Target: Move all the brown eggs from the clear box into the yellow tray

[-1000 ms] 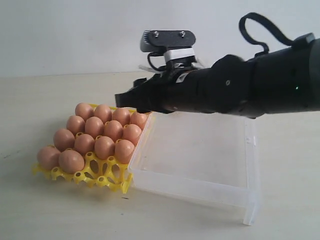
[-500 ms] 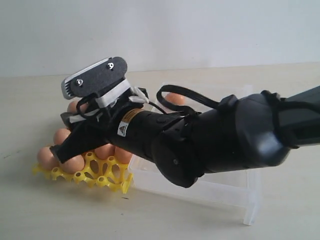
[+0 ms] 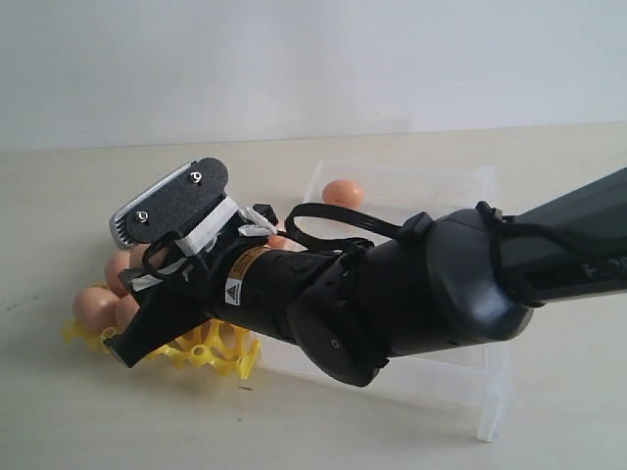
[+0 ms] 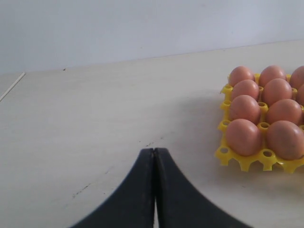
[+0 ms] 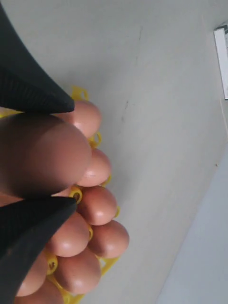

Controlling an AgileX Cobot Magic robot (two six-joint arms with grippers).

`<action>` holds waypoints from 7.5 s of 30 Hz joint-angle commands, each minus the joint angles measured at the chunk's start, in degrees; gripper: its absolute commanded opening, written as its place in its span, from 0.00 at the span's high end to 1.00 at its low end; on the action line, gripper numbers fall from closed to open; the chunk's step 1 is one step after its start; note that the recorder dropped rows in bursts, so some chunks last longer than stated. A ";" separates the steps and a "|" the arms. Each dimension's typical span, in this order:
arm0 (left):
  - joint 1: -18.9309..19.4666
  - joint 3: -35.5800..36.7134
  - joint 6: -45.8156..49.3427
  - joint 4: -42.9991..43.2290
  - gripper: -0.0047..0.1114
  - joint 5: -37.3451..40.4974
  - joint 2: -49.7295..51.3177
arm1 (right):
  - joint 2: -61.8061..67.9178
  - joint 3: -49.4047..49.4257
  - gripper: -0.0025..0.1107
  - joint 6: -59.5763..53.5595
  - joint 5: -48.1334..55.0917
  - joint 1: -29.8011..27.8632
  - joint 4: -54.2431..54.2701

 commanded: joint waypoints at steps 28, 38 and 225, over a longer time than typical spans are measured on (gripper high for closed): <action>0.07 -0.23 -0.25 -0.38 0.96 -0.79 -0.32 | 3.76 -22.61 0.98 1.92 55.02 -1.85 0.17; 0.07 -0.23 -0.25 -0.38 0.96 -0.79 -0.32 | 8.16 -33.30 0.98 -1.74 70.18 -3.28 0.55; 0.07 -0.23 -0.25 -0.38 0.96 -0.79 -0.32 | 1.31 -11.89 0.46 -7.87 48.60 -31.97 30.43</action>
